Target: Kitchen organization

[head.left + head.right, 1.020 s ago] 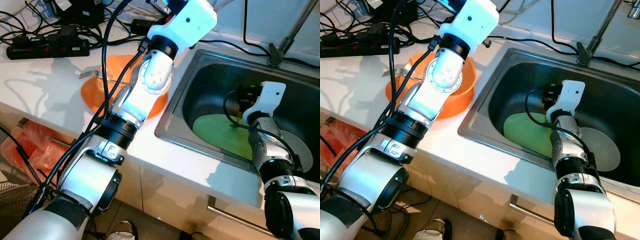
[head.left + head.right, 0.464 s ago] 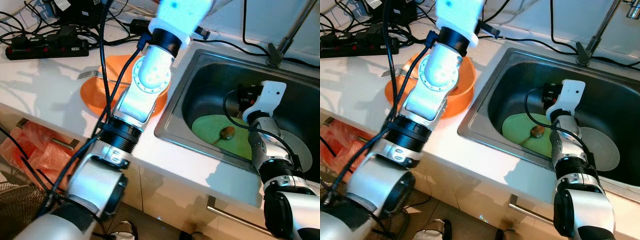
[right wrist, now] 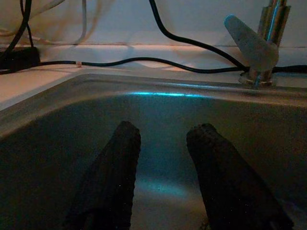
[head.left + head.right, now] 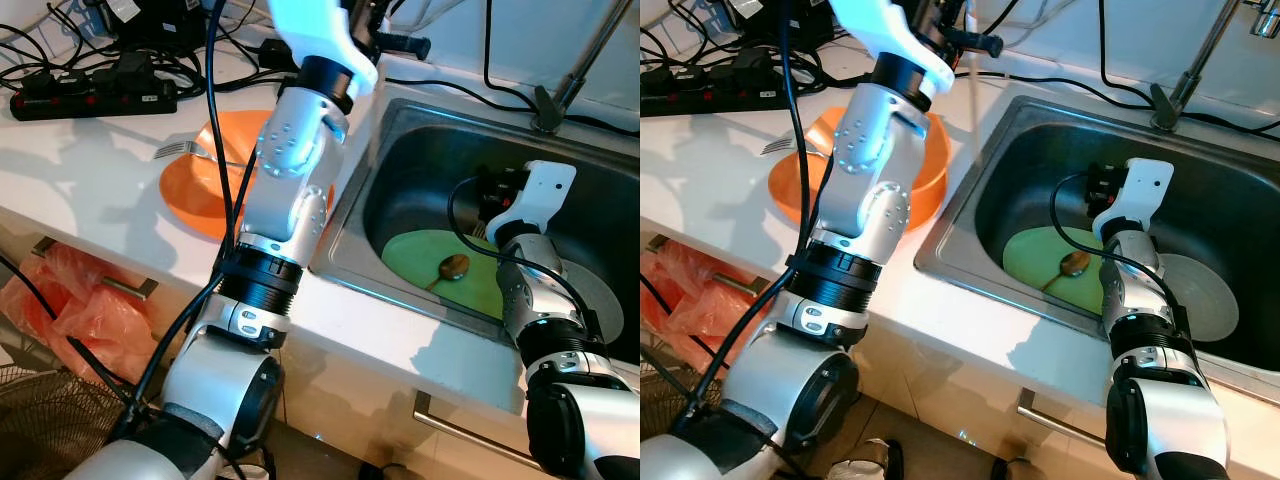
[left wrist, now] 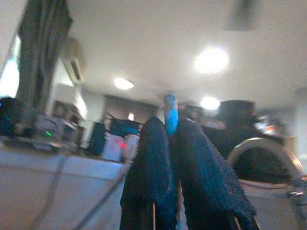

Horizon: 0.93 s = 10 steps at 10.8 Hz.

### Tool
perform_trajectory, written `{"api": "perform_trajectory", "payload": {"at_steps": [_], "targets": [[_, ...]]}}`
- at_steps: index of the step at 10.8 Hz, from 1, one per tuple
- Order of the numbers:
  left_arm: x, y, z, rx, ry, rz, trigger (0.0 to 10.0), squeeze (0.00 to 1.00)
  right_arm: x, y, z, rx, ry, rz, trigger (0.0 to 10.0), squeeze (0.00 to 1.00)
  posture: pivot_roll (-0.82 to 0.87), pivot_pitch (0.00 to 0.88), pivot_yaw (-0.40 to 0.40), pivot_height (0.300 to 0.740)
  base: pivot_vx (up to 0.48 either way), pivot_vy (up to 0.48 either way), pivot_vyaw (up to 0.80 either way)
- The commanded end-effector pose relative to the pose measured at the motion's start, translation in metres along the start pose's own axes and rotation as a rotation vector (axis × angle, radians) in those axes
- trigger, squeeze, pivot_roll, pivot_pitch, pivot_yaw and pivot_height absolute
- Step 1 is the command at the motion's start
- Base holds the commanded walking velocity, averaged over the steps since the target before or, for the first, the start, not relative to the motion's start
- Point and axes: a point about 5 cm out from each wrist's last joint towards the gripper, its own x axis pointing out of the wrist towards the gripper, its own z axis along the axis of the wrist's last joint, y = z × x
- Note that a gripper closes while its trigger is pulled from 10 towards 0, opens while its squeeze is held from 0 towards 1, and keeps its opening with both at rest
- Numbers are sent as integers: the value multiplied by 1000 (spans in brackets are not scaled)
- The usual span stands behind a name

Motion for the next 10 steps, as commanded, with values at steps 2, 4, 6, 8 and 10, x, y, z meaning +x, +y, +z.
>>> {"api": "perform_trajectory", "payload": {"at_steps": [2,4,6,8,10], "targets": [[-5,-3,-10,-98,55,-41,10000,0,0,1,3,10,-25,10,10000,0,62,86,-24,740,0,0,0],[-17,-5,-32,-164,148,-54,10000,0,0,-1,7,1,-45,28,10000,0,59,89,-23,740,0,0,0],[-28,-4,-49,-204,220,-55,10000,0,-1,-1,8,-1,-49,29,10000,0,58,91,-22,740,0,0,0],[-37,-2,-61,-238,267,-43,10000,0,-1,1,8,-1,-51,39,10000,0,58,94,-21,740,0,0,0],[-45,-1,-72,-262,309,-34,10000,0,-2,3,8,-12,-52,73,10000,0,54,94,-21,740,0,0,0]]}}
